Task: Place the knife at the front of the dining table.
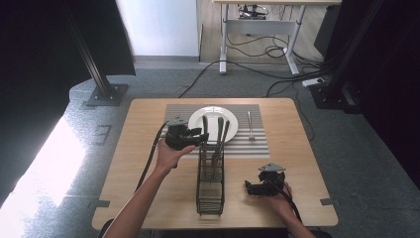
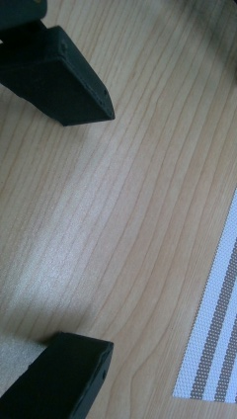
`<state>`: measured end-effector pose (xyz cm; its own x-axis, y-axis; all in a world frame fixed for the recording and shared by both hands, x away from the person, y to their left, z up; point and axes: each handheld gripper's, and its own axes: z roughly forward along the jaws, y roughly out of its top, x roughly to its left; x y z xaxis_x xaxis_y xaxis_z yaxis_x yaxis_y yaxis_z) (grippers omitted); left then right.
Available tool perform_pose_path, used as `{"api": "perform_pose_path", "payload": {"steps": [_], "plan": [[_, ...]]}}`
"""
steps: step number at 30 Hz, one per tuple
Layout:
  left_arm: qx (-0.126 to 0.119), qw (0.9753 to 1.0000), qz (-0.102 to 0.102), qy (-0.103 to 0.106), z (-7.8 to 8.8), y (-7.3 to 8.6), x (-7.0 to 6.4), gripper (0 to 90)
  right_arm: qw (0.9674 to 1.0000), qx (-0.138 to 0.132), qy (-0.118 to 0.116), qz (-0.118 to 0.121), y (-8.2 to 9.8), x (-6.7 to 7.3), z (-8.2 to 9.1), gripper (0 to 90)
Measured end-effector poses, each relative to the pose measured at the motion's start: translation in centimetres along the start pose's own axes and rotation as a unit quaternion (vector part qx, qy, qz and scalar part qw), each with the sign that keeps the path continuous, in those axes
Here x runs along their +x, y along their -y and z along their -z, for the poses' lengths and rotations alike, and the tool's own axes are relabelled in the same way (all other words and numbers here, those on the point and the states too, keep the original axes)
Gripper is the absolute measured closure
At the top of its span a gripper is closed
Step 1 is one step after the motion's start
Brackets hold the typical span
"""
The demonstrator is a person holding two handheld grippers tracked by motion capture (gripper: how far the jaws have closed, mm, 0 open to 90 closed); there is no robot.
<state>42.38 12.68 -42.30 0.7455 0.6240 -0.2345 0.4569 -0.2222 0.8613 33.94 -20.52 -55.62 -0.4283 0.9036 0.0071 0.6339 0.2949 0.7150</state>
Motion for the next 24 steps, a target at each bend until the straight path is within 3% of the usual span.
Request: {"api": "perform_pose_path", "payload": {"steps": [7,9,24], "plan": [[0.006,0.9997,-0.005,0.021,-0.5,-0.18,-0.04,67.9,1.0,0.0,0.0,0.0,0.0,0.0,0.0,0.0],[0.008,0.9996,-0.008,0.027,-0.61,-0.27,-0.13,75.0,1.0,0.0,0.0,0.0,0.0,0.0,0.0,0.0],[-0.012,0.9997,-0.009,0.019,-0.07,0.02,-0.82,77.6,1.0,0.0,-0.001,0.0,0.01,0.0,0.02,0.0]]}}
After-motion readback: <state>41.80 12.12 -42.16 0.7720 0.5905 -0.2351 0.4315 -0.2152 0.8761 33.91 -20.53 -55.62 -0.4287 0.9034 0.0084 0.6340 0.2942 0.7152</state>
